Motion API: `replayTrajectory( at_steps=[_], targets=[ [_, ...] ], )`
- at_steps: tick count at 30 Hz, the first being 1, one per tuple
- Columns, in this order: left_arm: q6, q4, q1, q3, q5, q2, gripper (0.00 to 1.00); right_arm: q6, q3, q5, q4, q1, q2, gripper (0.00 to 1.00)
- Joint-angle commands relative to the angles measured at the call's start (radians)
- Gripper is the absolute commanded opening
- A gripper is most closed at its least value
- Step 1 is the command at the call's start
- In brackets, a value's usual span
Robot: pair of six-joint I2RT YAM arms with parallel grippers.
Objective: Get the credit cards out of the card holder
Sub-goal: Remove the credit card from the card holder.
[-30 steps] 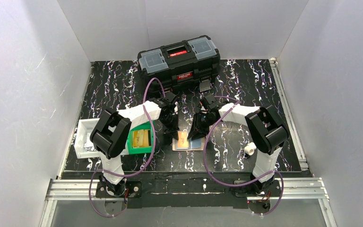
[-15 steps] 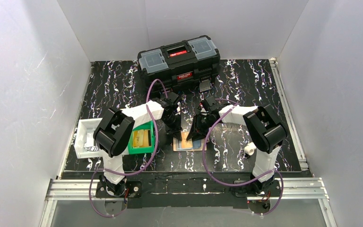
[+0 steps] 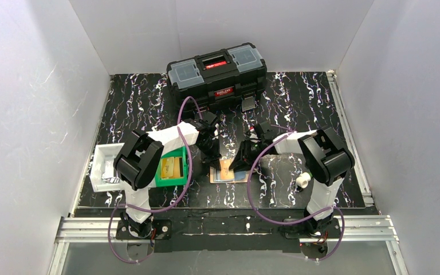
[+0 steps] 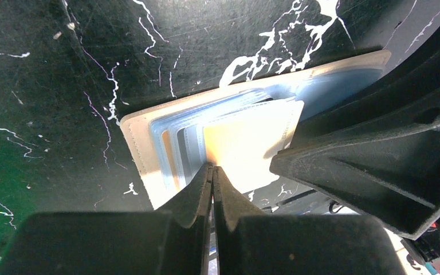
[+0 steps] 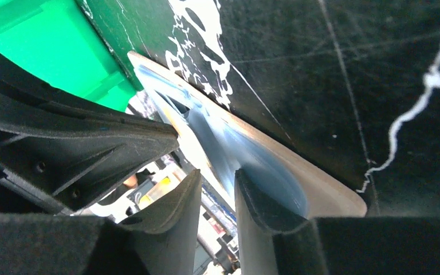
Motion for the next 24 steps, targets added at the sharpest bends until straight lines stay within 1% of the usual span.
replayTrajectory(
  at_steps=[1,6,11,13,17,24],
  targets=[
    [0.005,-0.037,-0.015,-0.039,-0.078,0.059,0.0,0.079,-0.071,-0.105,0.216,-0.013,-0.013,0.36],
    [0.005,-0.035,-0.016,-0.045,-0.078,0.064,0.0,0.201,-0.148,-0.161,0.447,-0.023,0.007,0.36],
    [0.003,-0.033,-0.016,-0.052,-0.076,0.064,0.0,0.328,-0.218,-0.194,0.677,-0.032,0.042,0.32],
    [0.002,-0.033,-0.015,-0.054,-0.076,0.064,0.0,0.362,-0.24,-0.195,0.74,-0.037,0.054,0.3],
    [0.001,-0.033,-0.016,-0.059,-0.078,0.064,0.0,0.375,-0.258,-0.192,0.767,-0.046,0.065,0.26],
    [0.0,-0.033,-0.016,-0.061,-0.08,0.068,0.0,0.356,-0.271,-0.163,0.732,-0.059,0.048,0.15]
  ],
)
